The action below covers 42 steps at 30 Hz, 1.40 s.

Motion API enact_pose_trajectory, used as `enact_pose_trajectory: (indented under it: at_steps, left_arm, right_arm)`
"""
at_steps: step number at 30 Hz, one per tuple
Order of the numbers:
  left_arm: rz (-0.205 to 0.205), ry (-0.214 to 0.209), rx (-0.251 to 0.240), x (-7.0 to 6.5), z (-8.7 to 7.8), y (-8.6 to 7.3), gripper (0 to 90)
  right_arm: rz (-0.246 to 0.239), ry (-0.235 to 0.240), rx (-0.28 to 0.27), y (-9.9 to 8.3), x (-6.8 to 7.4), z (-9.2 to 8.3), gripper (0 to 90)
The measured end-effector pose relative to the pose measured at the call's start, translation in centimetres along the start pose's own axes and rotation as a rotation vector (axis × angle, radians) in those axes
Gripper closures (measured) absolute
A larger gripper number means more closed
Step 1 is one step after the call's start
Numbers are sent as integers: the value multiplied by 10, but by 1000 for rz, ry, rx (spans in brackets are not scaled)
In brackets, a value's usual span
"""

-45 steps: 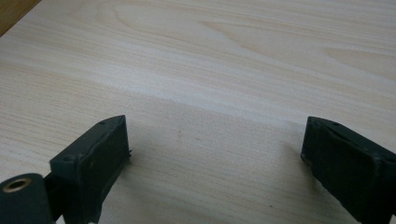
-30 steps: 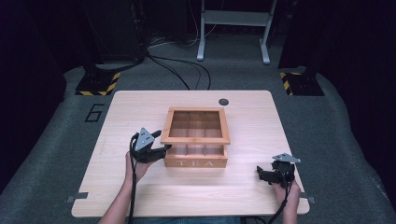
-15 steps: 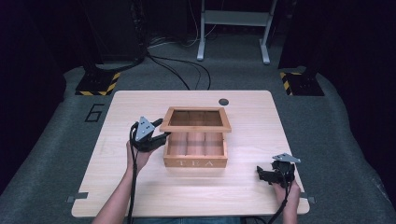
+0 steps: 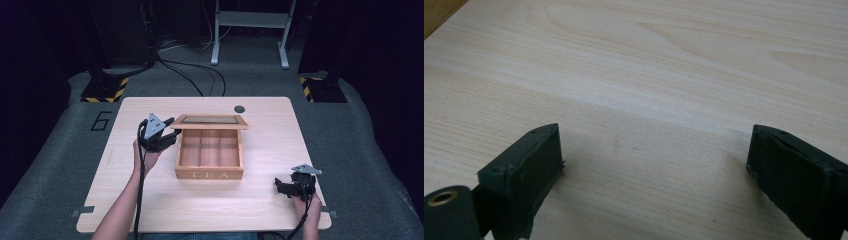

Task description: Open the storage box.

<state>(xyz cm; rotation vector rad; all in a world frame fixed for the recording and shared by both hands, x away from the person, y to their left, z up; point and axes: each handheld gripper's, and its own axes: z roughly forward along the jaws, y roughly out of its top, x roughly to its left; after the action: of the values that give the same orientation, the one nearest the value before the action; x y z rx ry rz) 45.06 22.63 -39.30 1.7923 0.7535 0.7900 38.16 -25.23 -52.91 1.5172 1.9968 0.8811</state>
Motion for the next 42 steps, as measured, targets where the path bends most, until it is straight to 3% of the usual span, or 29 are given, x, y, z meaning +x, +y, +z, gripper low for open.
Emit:
enact_pose_trajectory:
  at_steps: [11,42]
  left_arm:
    - [-12,-7,11,12,5,14,587]
    - [-38,-26,35,26,15,33,605]
  right_arm:
    - [4,0,1,0,0,0,72]
    - [-3,3,1,0,0,0,72]
